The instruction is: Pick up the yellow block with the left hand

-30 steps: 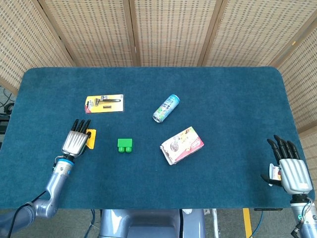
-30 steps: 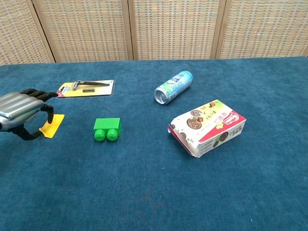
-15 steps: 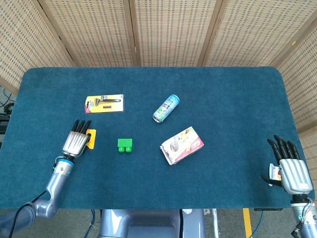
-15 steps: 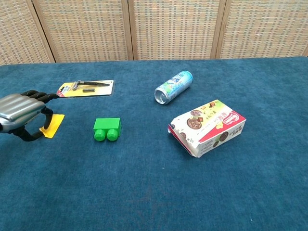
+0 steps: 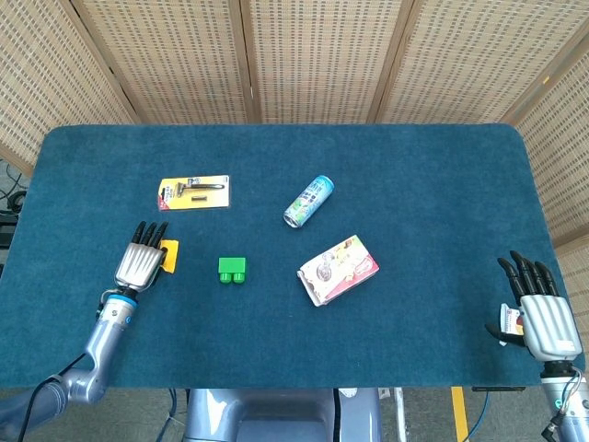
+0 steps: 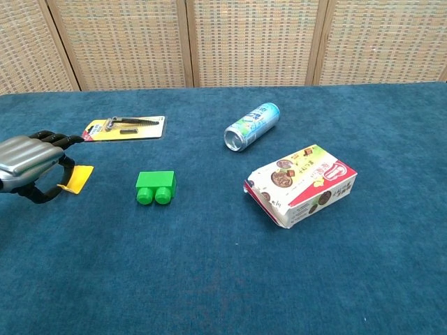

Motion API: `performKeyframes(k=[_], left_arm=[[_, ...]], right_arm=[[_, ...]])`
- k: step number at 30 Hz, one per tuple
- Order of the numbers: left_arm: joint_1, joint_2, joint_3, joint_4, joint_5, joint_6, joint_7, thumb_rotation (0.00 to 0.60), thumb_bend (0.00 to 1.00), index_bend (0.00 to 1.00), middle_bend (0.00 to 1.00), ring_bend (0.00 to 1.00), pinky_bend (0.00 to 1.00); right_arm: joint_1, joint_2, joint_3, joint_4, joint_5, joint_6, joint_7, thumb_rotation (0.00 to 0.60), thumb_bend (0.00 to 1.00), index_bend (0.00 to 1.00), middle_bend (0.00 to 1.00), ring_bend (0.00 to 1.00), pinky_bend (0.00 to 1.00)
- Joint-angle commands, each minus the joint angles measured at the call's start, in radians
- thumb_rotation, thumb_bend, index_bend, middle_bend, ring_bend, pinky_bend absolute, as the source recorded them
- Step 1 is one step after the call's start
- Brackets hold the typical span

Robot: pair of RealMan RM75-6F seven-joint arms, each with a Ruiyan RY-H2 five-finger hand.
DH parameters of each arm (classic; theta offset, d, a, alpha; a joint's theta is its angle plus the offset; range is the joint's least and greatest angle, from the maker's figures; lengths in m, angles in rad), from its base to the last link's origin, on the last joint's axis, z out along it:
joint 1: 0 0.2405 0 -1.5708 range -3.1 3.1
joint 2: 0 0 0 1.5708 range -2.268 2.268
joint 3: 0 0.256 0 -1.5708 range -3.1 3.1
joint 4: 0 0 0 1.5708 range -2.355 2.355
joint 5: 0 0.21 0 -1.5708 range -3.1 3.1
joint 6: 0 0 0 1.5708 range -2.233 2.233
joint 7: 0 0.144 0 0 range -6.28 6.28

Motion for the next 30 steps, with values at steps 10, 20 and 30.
performKeyframes(k=[10, 20, 30], left_arm=[[0.002, 0.005, -0.006, 0.001, -0.007, -0.005, -0.005, 0.600, 0.49, 0.56, 0.00, 0.00, 0.00], [-0.010, 0.008, -0.032, 0.003, -0.012, 0.003, -0.013, 0.600, 0.49, 0.56, 0.00, 0.00, 0.00], [-0.049, 0.025, -0.079, -0.002, -0.031, 0.002, 0.013, 0.600, 0.50, 0.56, 0.00, 0.00, 0.00]], right_arm=[[0.000, 0.002, 0.000, -0.002, 0.000, -0.001, 0.001, 0.600, 0.05, 0.00, 0.00, 0.00, 0.00], [0.001, 0.001, 0.000, -0.001, 0.001, -0.004, 0.000, 0.600, 0.05, 0.00, 0.00, 0.00, 0.00], [0.003, 0.000, -0.002, 0.000, 0.000, -0.008, -0.006, 0.600, 0.05, 0.00, 0.00, 0.00, 0.00]])
